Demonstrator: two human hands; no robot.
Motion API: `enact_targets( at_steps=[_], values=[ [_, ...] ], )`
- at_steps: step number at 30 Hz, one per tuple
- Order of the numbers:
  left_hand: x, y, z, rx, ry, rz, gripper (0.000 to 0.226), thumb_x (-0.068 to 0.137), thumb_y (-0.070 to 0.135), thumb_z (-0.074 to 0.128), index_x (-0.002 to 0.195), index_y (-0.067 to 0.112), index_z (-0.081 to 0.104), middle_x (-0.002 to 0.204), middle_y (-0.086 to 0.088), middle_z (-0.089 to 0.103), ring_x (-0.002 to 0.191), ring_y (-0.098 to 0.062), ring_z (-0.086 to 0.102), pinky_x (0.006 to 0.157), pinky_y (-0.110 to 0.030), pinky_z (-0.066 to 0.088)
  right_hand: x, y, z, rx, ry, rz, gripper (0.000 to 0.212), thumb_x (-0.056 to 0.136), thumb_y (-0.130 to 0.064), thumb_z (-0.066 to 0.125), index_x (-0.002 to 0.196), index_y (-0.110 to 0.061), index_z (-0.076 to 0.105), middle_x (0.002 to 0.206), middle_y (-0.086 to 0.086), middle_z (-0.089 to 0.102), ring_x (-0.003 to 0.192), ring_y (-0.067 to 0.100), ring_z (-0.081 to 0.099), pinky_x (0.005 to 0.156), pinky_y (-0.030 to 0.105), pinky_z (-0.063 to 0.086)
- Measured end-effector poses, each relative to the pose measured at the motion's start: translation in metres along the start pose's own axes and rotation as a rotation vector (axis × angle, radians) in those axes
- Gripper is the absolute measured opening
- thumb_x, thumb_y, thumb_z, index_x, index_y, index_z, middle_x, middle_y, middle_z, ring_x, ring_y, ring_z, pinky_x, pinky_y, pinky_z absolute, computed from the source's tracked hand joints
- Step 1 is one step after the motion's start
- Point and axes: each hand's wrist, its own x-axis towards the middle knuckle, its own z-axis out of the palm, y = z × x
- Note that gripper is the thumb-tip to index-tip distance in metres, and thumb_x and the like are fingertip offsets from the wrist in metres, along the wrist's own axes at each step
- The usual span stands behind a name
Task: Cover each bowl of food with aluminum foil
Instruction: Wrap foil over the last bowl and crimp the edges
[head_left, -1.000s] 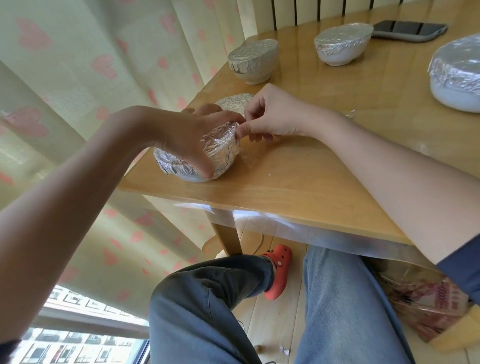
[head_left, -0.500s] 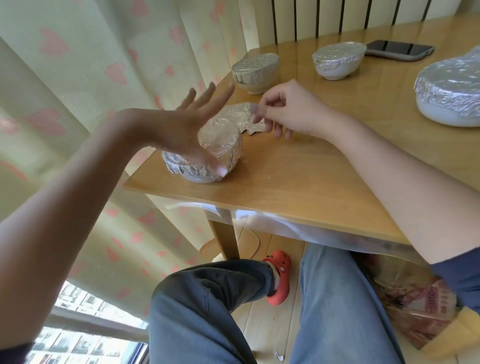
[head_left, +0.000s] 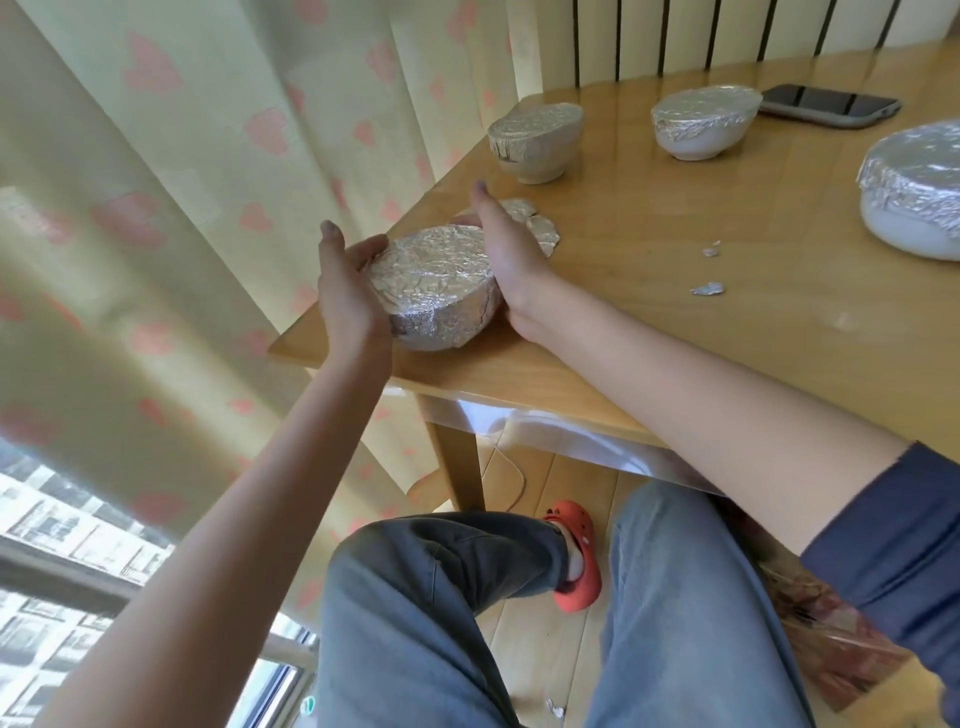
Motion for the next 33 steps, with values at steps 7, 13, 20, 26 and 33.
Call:
enact_targets(
  at_steps=[7,13,20,26,33],
  values=[
    [-0.007,0.003,0.002,-0.056,-0.003,-0.029,0.055,0.102,0.046,0.032,0.11,0.004,0.066,0.101,-0.012,0.069,0.082,-0.018,0.067,0.062,-0.018,0.05,0.004,0.001,0.003,0.06,0.029,0.002,0.075,0.077,-0.075,0.037,0.126,-0.022,0.057,0.122,0.002,0.063,0.11,0.019,0.059,0.103,0.041,0.042],
    [0.018,0.011,-0.027,0.11,-0.178,0.072,0.064,0.101,0.053,0.021,0.133,0.009,0.055,0.141,-0.005,0.053,0.13,-0.01,0.047,0.115,-0.033,0.031,-0.024,-0.001,-0.031,-0.411,0.248,-0.277,0.05,0.101,-0.041,0.032,0.112,-0.001,0.058,0.111,0.011,0.063,0.107,0.025,0.055,0.089,0.033,0.041],
    [0.038,0.053,-0.026,1.066,-1.056,0.425,0.082,0.059,0.083,0.055,0.135,0.063,0.029,0.162,0.014,0.005,0.148,-0.005,-0.011,0.118,-0.038,-0.004,-0.092,0.003,-0.045,-1.281,0.065,-0.483,0.048,0.081,-0.066,0.05,0.069,-0.021,0.055,0.072,-0.007,0.06,0.074,0.018,0.058,0.064,0.027,0.043],
    [0.03,0.052,-0.012,1.56,-1.128,0.468,0.108,0.036,0.073,0.06,0.118,0.081,-0.009,0.159,0.018,-0.008,0.148,-0.018,-0.007,0.117,-0.042,0.002,-0.073,0.002,-0.036,-1.424,0.135,-0.537,0.057,0.077,-0.076,0.047,0.072,-0.02,0.058,0.073,-0.001,0.055,0.081,0.023,0.061,0.059,0.026,0.037],
    [0.029,0.05,-0.016,1.568,-1.115,0.485,0.114,0.036,0.077,0.062,0.12,0.082,-0.016,0.158,0.02,-0.016,0.148,-0.016,-0.012,0.119,-0.05,0.003,-0.069,0.004,-0.042,-1.283,0.044,-0.465,0.051,0.073,-0.072,0.058,0.064,-0.023,0.048,0.072,-0.006,0.058,0.075,0.018,0.057,0.062,0.029,0.044]
  ],
)
